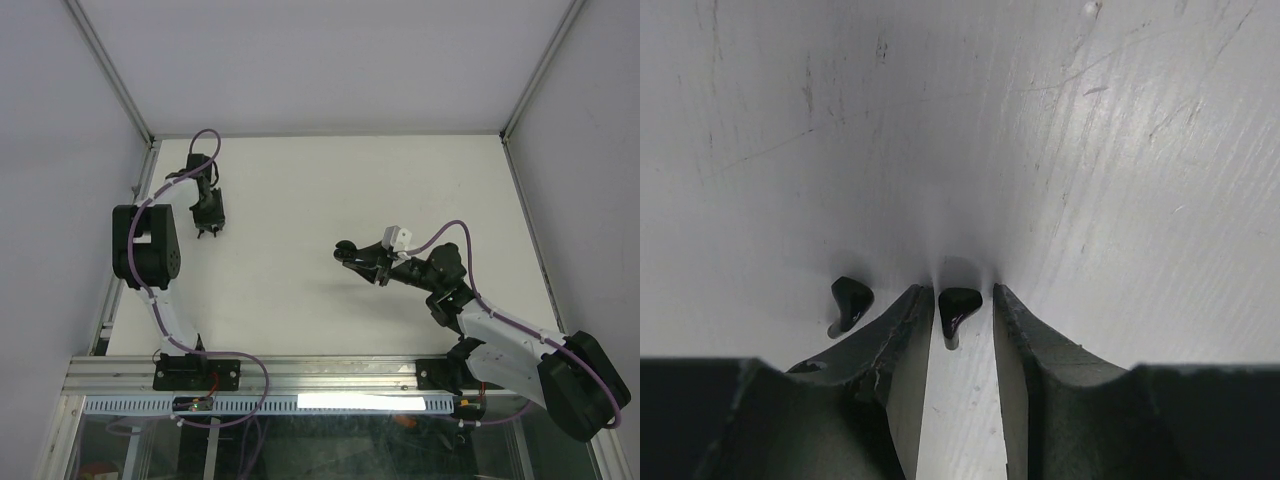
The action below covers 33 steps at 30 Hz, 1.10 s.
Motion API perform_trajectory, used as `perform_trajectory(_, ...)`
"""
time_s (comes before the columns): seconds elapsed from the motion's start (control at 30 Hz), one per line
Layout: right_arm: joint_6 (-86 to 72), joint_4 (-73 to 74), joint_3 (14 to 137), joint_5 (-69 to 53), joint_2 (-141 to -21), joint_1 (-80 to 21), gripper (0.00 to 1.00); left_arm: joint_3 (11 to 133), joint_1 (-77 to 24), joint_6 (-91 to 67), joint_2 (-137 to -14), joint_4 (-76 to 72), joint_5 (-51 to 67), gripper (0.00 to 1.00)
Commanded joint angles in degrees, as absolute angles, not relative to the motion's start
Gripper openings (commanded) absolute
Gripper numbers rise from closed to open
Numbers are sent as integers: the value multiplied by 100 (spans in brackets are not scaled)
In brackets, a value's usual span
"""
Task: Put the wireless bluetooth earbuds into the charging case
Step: Pick up the earbud from the center of the board.
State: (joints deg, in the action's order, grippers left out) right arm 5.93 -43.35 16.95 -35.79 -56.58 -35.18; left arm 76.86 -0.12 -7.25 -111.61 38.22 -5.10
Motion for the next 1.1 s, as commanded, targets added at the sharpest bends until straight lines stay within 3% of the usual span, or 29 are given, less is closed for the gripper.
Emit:
perform_trajectory(0.0, 624, -4504, 1774, -3590, -5548, -3543, 0, 7809, -146, -807, -11415, 3974, -841, 31)
perform_trajectory(0.4, 653, -4444, 1780, -3570, -5507, -3544, 0, 7704, -173, -850, -11233, 4038, -622, 15)
perform_trajectory(1.07, 499, -4981, 1717, -3367, -5822, -3632, 0, 6607, -1359, -1976, -8811, 3431, -357, 7)
